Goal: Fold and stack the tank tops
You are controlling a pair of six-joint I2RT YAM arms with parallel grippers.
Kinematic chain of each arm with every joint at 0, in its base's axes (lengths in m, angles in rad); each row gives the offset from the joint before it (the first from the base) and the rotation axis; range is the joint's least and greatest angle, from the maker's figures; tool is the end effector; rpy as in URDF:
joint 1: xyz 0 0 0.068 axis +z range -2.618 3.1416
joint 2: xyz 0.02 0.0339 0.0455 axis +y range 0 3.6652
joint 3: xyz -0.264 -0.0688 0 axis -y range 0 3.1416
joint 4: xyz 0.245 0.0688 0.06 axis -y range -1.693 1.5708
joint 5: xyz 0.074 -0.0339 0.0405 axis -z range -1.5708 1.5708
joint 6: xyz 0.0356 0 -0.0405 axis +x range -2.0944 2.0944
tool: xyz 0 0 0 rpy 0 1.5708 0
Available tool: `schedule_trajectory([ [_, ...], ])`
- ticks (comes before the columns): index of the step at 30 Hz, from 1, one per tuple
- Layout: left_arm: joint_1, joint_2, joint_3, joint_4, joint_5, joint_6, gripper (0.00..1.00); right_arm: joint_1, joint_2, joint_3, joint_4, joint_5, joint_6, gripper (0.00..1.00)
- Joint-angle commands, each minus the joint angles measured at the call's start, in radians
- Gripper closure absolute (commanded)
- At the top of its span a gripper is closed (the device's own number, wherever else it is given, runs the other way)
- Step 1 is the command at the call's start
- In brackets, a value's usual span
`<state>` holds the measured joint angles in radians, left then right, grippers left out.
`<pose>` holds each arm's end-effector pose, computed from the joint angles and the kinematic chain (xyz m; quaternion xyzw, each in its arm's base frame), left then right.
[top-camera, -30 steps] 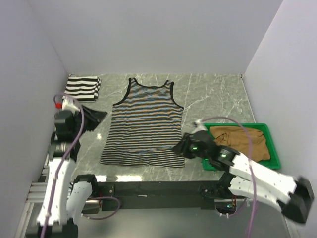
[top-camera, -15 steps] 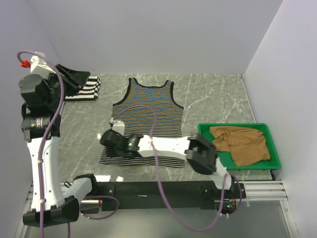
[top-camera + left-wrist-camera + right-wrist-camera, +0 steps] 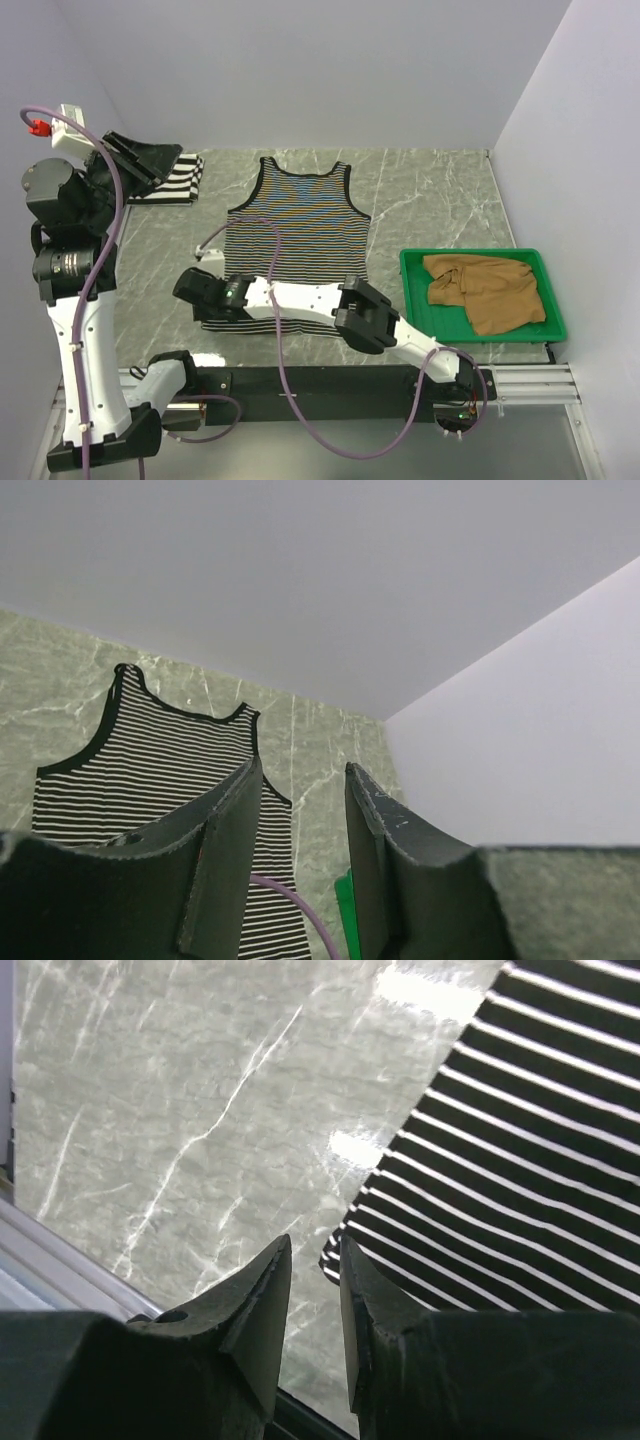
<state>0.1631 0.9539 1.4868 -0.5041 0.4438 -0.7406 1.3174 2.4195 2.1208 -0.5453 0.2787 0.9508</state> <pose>0.1544 0.0099 0.5080 -0.1548 0.6805 -0.3462 0.6270 0.1453 0.5221 0.1924 -0.1202 0.9191 0.2641 0.2665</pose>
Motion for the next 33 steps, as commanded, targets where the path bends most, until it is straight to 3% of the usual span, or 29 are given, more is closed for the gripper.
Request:
schedule_trajectory([
  [1,0.004,-0.014,-0.010,0.019,0.038,0.015,0.56,0.026,0.027,0.054,-0.056,0.048,-0.018,0.66],
  [25,0.003,-0.026,-0.100,0.071,0.041,0.015,0.59,0.071,0.128,0.160,-0.128,0.165,-0.070,0.63],
  [33,0.003,-0.023,-0.131,0.093,0.052,0.009,0.59,0.078,0.121,0.142,-0.084,0.198,-0.096,0.63],
])
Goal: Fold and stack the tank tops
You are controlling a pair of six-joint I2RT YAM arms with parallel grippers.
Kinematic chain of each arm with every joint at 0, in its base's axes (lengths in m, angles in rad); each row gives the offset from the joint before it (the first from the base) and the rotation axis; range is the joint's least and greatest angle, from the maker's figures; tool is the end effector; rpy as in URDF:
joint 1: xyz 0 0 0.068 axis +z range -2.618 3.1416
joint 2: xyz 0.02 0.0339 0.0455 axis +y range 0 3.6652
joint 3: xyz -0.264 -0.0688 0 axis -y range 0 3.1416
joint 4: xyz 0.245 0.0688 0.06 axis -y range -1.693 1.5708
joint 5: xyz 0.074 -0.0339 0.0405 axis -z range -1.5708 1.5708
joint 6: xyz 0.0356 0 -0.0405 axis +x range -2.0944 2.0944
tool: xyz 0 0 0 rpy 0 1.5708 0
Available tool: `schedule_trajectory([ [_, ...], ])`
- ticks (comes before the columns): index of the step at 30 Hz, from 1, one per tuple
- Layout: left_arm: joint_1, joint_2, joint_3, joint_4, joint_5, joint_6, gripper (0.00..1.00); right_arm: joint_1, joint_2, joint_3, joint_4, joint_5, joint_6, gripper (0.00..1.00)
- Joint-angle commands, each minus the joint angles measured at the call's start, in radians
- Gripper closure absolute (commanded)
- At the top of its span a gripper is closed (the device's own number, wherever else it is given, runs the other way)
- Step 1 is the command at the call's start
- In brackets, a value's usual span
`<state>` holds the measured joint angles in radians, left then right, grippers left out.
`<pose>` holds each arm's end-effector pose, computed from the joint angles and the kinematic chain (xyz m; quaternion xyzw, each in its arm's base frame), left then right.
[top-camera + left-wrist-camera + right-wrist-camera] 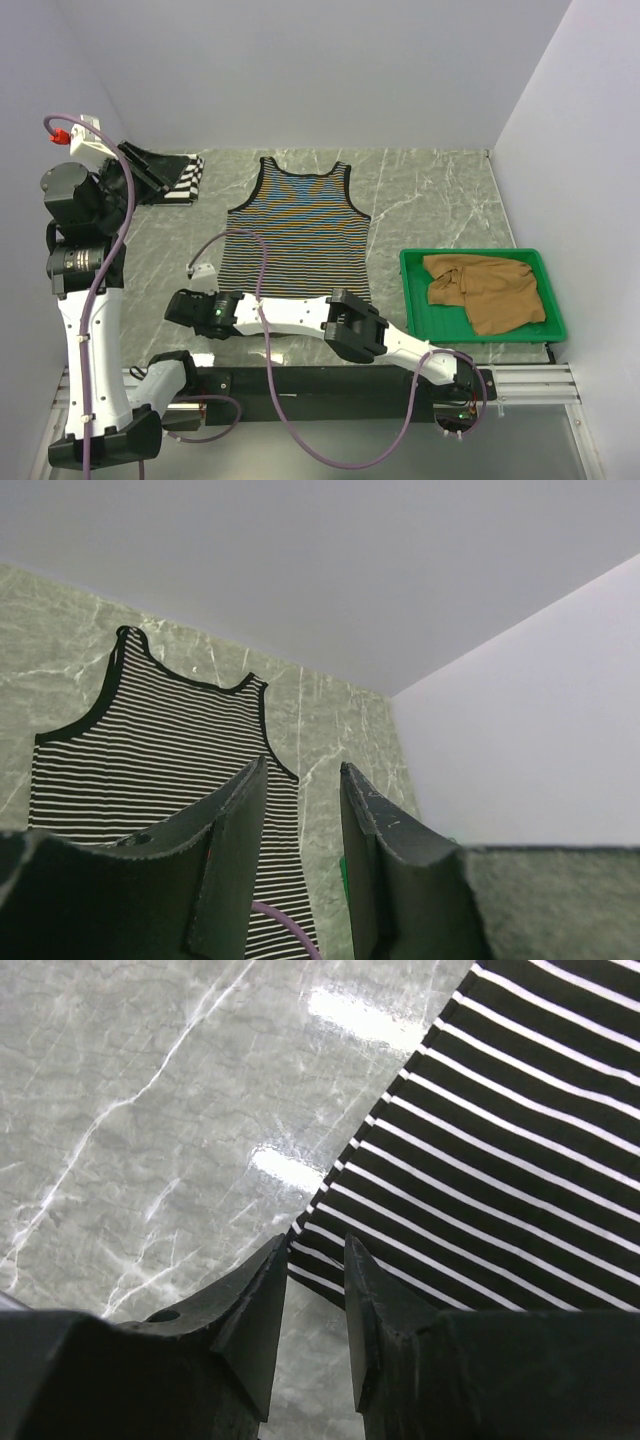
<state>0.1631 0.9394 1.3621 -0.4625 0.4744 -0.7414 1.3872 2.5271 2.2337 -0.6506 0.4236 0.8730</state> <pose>0.1690 0.0113 0.4776 -0.1598 0.7015 -0.3544 0.5972 0.1148 0.5381 0.1661 -0.1738 0.9159 0.1873 0.3094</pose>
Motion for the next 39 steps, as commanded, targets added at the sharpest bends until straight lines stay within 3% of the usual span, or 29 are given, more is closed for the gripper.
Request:
schedule_trajectory([
  [1,0.003,-0.008,-0.011,0.053,0.021,0.011,0.59,0.009,0.013,0.027,0.029,0.052,-0.025,0.63],
  [9,0.003,-0.005,-0.018,0.056,0.012,0.017,0.59,0.016,0.082,0.076,0.013,0.007,-0.049,0.60],
  [15,0.003,-0.007,-0.027,0.067,0.013,0.016,0.59,0.016,0.073,0.014,-0.006,0.015,-0.043,0.60],
  [19,0.004,-0.004,-0.023,0.062,0.009,0.019,0.59,0.016,0.059,-0.037,-0.029,0.027,-0.028,0.76],
  [26,0.004,0.001,-0.057,0.079,-0.006,0.011,0.60,0.026,-0.089,-0.375,0.077,0.020,0.007,1.00],
  [32,0.003,0.022,-0.156,0.111,-0.046,-0.004,0.64,0.029,-0.379,-0.739,0.274,-0.008,0.000,1.00],
  [39,0.001,0.155,-0.342,0.203,-0.086,-0.044,0.66,0.038,-0.583,-0.959,0.420,-0.126,-0.019,1.00],
])
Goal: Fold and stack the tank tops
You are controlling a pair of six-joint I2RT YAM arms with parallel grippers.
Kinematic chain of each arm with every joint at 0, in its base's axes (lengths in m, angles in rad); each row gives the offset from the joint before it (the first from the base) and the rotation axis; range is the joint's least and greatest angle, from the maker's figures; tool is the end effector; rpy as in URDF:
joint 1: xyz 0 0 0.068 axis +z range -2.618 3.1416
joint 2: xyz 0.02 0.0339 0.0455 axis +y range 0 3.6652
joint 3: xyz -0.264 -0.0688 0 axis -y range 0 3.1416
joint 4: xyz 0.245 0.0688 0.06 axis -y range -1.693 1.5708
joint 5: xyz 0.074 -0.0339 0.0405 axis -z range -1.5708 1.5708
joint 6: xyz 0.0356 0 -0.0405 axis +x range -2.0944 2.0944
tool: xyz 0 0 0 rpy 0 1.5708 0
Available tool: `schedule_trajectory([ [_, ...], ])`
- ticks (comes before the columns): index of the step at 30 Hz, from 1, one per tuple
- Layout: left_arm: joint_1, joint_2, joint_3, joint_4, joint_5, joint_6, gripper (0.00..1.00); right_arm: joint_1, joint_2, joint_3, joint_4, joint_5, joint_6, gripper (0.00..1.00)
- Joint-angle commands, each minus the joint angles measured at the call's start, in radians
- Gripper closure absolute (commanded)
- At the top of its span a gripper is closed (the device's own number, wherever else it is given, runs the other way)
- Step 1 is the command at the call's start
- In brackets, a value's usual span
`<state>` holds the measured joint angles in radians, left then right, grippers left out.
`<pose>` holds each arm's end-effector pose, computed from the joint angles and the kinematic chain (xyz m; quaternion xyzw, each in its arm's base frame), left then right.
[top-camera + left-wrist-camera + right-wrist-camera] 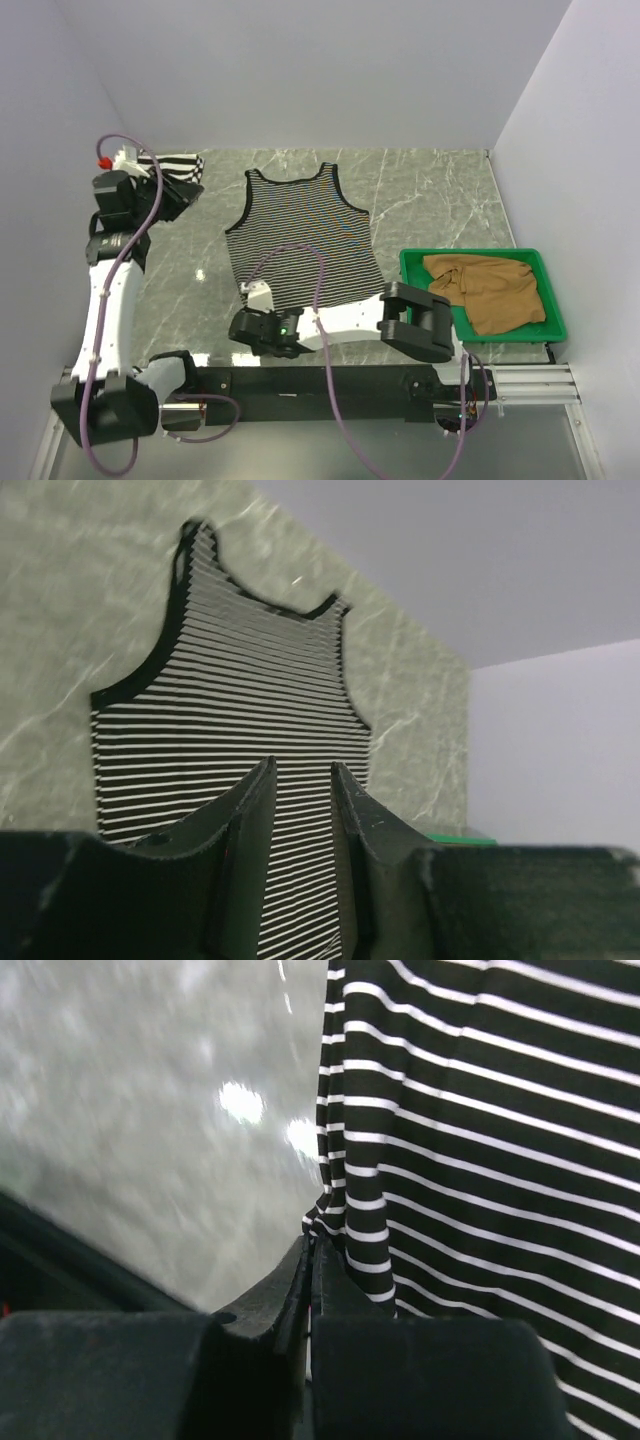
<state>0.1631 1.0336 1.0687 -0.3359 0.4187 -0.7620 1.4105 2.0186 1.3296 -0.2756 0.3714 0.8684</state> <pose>0.2287 0.0230 0.3773 -0.2411 0.7598 -0.3310 0.5050 0.0802 0.4151 0.1539 -0.1980 0.9185 0.1928 0.2827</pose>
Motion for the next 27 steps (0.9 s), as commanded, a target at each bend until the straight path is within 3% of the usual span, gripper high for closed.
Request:
schedule_trajectory([
  [1,0.000,0.084,-0.056,0.086,-0.029,-0.028,0.66,0.016,-0.089,-0.061,0.055,-0.086,-0.014,1.00],
  [5,-0.042,0.199,-0.053,0.092,-0.096,-0.033,0.63,0.016,-0.159,-0.089,0.079,-0.121,0.007,1.00],
  [10,-0.151,0.384,0.068,0.019,-0.214,0.000,0.56,0.013,-0.187,-0.099,0.085,-0.146,0.046,1.00],
  [15,-0.180,0.467,0.085,-0.064,-0.386,-0.025,0.64,0.007,-0.190,-0.089,0.073,-0.158,0.073,1.00],
  [19,-0.180,0.474,0.033,-0.063,-0.444,-0.049,0.69,-0.007,-0.207,-0.118,0.088,-0.170,0.101,1.00],
  [22,-0.180,0.499,-0.022,-0.051,-0.452,-0.062,0.74,-0.015,-0.221,-0.132,0.089,-0.178,0.113,1.00],
  [24,-0.180,0.517,-0.052,-0.023,-0.446,-0.077,0.84,-0.016,-0.225,-0.135,0.092,-0.175,0.118,1.00],
  [27,-0.185,0.533,-0.117,0.030,-0.439,-0.108,0.85,-0.022,-0.231,-0.136,0.099,-0.183,0.123,1.00],
])
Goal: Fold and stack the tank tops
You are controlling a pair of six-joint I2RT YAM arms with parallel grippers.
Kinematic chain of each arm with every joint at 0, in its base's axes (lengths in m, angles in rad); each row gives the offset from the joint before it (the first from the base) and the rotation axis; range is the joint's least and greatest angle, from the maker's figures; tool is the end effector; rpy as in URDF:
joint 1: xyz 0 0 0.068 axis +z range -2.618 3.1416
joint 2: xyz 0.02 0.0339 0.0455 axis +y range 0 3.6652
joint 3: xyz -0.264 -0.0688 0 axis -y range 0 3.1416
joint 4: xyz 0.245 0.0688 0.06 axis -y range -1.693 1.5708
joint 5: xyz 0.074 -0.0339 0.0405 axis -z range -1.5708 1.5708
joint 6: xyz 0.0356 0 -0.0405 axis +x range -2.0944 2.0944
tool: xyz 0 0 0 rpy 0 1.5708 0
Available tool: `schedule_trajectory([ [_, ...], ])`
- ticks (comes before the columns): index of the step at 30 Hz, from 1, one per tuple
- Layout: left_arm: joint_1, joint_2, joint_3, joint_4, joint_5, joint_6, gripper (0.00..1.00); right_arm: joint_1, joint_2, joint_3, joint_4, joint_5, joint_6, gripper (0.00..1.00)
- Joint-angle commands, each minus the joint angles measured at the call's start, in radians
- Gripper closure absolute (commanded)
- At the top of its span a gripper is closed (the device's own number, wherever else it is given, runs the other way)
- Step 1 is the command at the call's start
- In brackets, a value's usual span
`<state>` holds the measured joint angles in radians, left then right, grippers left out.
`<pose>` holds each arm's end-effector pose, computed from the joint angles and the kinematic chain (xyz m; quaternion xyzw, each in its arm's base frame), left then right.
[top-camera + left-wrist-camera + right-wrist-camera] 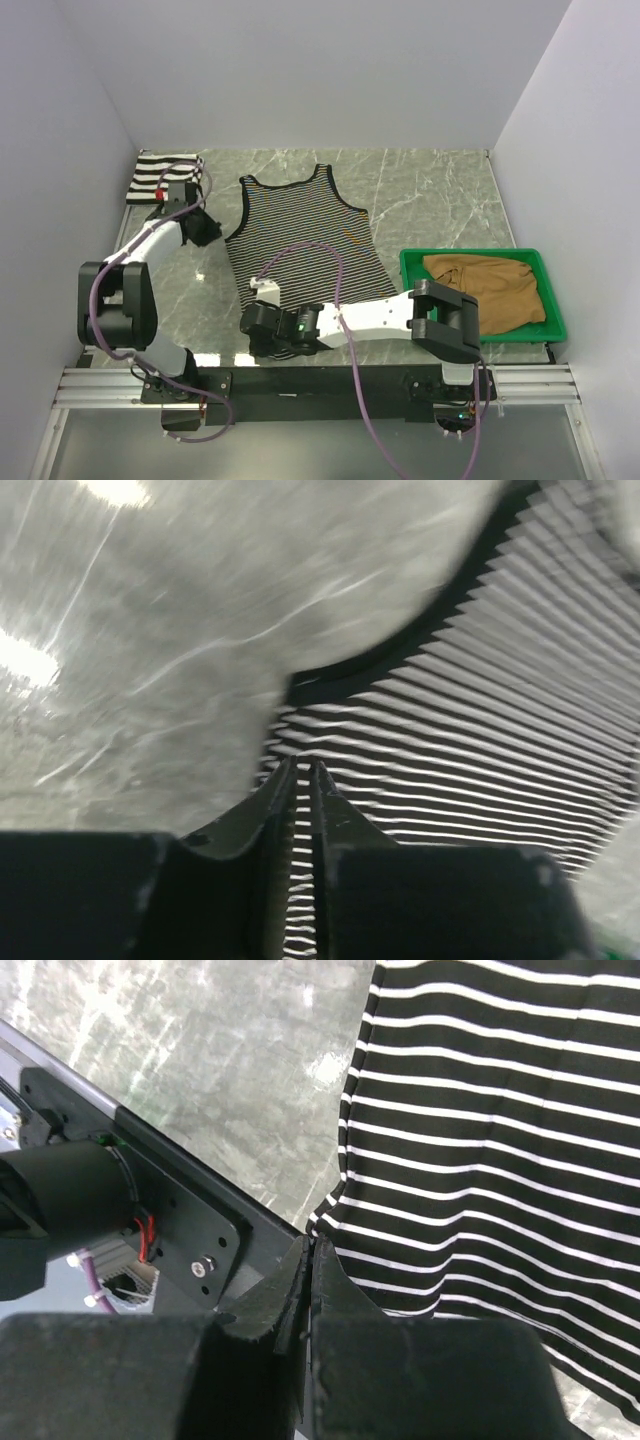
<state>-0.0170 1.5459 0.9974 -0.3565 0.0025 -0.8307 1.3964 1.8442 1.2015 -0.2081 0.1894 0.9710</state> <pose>0.3214 -0.0056 0.2147 -0.3736 0.8681 -0.1355 0.2974 0.0752 0.3881 0.1870 -0.1641 0.9177 0.2913 0.2143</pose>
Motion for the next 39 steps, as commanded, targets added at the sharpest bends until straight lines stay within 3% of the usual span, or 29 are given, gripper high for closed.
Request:
schedule_trajectory([
  [1,-0.008,0.023,-0.071,0.062,-0.024,-0.042,0.82,-0.013,-0.059,-0.007,0.032,-0.001,0.021,1.00],
  [6,-0.014,0.056,-0.100,0.103,-0.029,-0.042,0.64,-0.016,-0.063,-0.019,0.038,-0.001,0.021,1.00],
  [14,-0.021,0.109,-0.131,0.234,0.007,-0.025,0.57,-0.017,-0.060,-0.029,0.047,-0.002,0.026,1.00],
  [25,-0.037,0.200,-0.103,0.234,-0.031,-0.028,0.72,-0.019,-0.099,-0.069,0.058,0.007,0.038,1.00],
  [29,-0.037,0.201,-0.065,0.215,-0.053,-0.021,0.93,-0.019,-0.097,-0.050,0.055,-0.002,0.034,1.00],
  [31,-0.037,0.195,-0.019,0.186,-0.061,-0.009,0.98,-0.019,-0.088,-0.031,0.053,-0.024,0.031,1.00],
  [39,-0.009,0.183,0.171,0.048,-0.153,0.054,0.99,-0.017,-0.008,0.130,0.053,-0.105,0.029,1.00],
])
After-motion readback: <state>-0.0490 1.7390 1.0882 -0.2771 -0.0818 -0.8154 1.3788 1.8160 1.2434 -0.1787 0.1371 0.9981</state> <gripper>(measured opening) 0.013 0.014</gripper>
